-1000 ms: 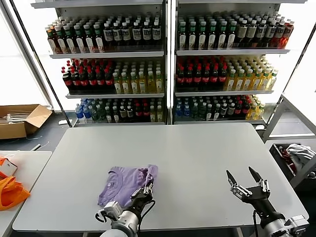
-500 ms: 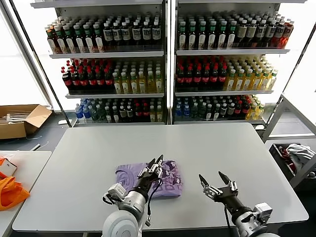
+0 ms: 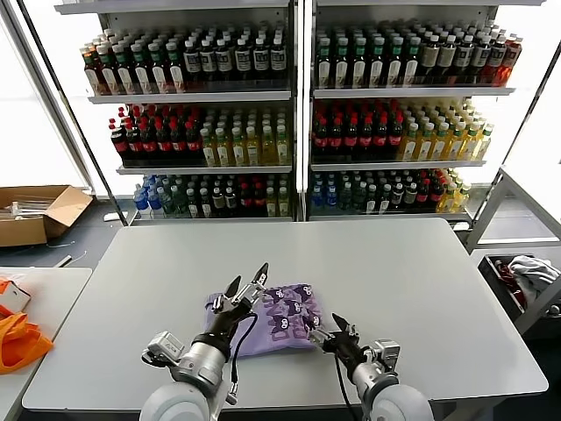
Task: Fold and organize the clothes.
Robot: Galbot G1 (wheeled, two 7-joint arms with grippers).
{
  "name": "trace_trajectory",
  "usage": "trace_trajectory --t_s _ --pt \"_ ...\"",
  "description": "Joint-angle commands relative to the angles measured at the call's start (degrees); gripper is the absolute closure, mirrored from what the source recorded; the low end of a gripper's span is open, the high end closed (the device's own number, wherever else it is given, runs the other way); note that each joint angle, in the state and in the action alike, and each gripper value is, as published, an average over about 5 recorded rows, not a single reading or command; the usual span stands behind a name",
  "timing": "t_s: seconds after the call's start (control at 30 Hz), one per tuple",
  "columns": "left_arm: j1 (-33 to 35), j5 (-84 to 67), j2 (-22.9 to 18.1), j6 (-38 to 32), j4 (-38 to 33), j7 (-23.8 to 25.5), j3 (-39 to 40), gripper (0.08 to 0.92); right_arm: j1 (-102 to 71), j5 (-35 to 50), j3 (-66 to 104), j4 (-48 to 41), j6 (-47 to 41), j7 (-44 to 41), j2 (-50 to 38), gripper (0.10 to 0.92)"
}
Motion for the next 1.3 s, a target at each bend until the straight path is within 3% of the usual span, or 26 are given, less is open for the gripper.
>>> trace_trajectory --t_s 0.03,0.27,0.77,1.0,1.17,1.3 --pt "6.22 3.28 0.94 -0.12 -3.1 0.4 -4.82 0.179 10.22 1.62 -11.07 -10.75 -5.47 7.31 5.16 0.266" --pt "6.83 5.98 -0.63 0.13 -2.69 0.28 -4.37 0.177 7.31 2.95 -8.54 -5.4 -4.39 6.29 4.73 0.453" --pt "7.01 6.06 -0.02 0.14 -2.51 0.42 -8.16 0.177 -3.08 7.71 7.91 3.56 -4.14 -5.97 -5.87 0.866" --pt "7.33 6.08 -0.28 0.11 -2.7 0.72 -8.84 0.177 -7.31 7.22 16.84 5.33 -6.35 -6.88 -11.0 0.882" --pt "7.91 6.5 -1.07 0.08 -2.8 0.94 -8.54 0.177 -12.03 0.19 19.52 9.12 -6.69 -7.0 -9.86 0.882" --pt "8.33 6.9 -1.46 0.1 -3.29 1.02 -8.28 0.177 -16.46 -10.05 21.47 12.23 -4.36 -7.86 -8.32 0.85"
